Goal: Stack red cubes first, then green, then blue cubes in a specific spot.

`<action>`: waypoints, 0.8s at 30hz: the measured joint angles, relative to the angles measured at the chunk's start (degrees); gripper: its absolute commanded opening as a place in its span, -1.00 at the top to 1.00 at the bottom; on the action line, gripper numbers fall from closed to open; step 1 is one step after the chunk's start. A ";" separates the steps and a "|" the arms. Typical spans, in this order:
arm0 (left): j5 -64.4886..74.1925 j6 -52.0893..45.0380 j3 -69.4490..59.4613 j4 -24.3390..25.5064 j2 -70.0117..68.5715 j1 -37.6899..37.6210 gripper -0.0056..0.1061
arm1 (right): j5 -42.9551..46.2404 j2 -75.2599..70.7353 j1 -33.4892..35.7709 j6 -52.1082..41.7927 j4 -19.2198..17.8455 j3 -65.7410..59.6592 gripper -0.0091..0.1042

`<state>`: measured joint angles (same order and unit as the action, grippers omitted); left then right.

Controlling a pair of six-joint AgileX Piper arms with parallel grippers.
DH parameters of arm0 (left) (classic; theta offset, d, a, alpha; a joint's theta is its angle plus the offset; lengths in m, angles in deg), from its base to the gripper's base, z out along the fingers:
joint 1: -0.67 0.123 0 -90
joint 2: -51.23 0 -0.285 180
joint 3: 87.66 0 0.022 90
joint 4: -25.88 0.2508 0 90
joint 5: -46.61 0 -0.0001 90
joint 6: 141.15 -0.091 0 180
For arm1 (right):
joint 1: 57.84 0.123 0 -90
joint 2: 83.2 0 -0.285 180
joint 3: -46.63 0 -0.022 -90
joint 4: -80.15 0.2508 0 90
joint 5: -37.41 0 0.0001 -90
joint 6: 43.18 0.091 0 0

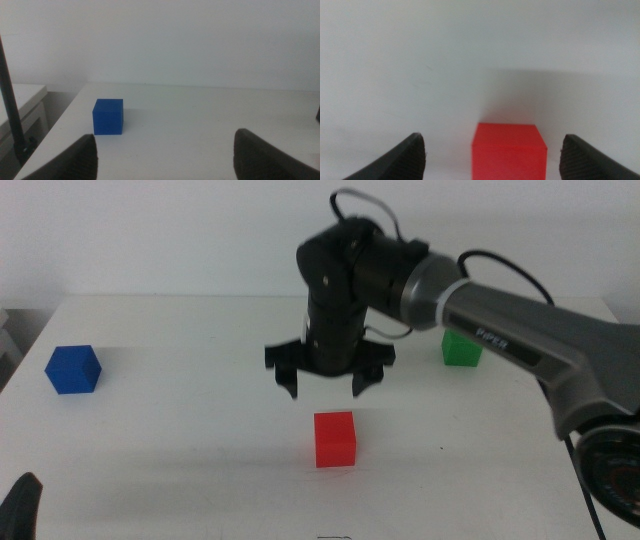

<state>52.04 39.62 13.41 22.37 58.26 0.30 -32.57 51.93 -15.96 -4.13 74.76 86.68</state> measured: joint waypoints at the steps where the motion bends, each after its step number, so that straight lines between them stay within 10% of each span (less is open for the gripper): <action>1: 0.00 0.00 0.00 0.00 0.00 0.00 -0.75 | 0.00 -0.39 0.00 -0.18 -0.14 0.62 -0.82; 10: 0.00 0.00 0.00 0.00 0.00 0.00 -0.75 | -0.92 -5.28 -0.79 -1.94 -11.17 4.23 -0.82; 24: 0.00 0.00 0.00 0.00 0.00 0.00 -0.75 | -1.07 -3.36 -21.64 -11.17 -7.28 11.05 -0.82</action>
<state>52.04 39.62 13.41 22.37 58.26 0.30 -33.65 48.58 -37.59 -15.31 67.48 97.73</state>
